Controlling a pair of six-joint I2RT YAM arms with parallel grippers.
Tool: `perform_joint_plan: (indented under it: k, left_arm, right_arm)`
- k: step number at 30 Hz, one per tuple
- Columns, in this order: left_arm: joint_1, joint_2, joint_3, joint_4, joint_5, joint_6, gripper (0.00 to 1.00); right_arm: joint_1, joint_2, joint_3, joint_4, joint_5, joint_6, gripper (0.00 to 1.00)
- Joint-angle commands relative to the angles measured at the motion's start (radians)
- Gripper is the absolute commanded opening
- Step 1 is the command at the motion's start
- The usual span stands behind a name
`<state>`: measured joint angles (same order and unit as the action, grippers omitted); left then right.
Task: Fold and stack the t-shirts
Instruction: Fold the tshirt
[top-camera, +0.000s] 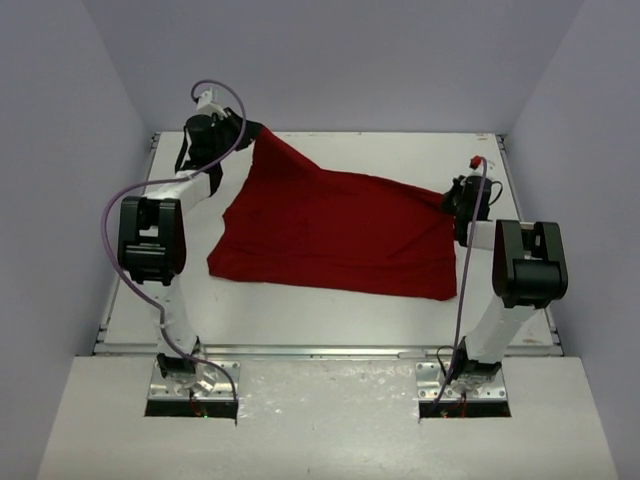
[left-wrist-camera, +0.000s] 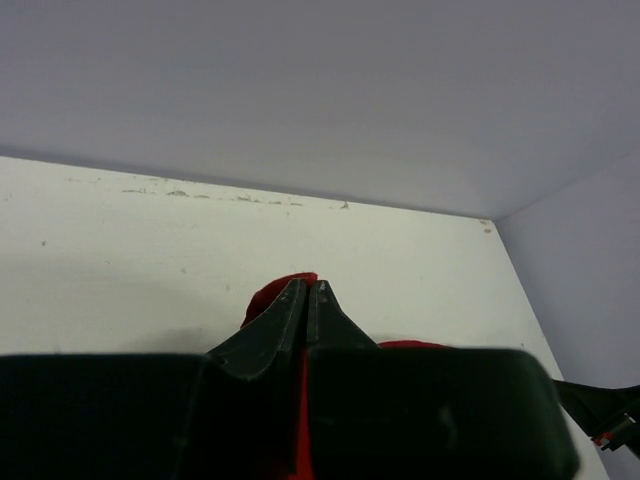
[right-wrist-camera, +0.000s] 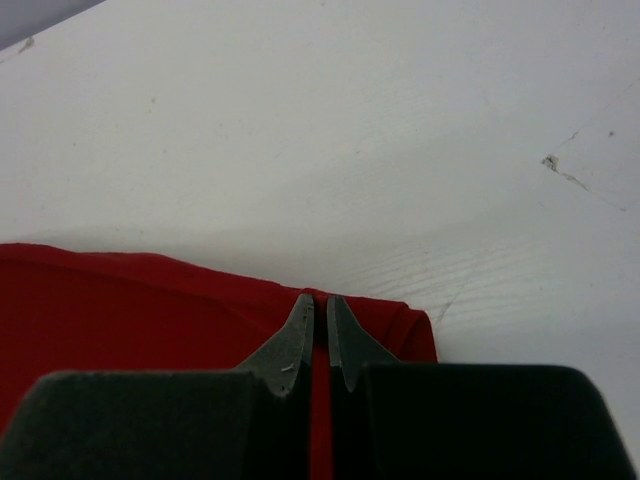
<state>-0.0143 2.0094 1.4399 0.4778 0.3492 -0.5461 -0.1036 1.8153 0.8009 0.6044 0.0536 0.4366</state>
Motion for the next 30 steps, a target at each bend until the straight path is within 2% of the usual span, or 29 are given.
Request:
perform_joint_plan:
  k: [1,7,20,30]
  left_arm:
    - [-0.004,-0.115,-0.071,0.125,-0.006,-0.017,0.00]
    - [-0.006,-0.202,-0.222,0.162,-0.019,-0.035,0.00]
    - [-0.006,-0.379,-0.470,0.154,-0.081,0.012,0.00]
    - [-0.007,-0.621,-0.683,0.150,-0.173,-0.008,0.00]
  right_arm:
    - [-0.007,-0.059,-0.029,0.078,-0.023,-0.033,0.03]
    - [-0.004,-0.146,-0.133,0.112,-0.029,-0.030,0.04]
    - [-0.005,-0.333,-0.227,-0.078,-0.012,0.042,0.04]
    - [-0.005,-0.399,-0.279,-0.170,0.032,0.039,0.04]
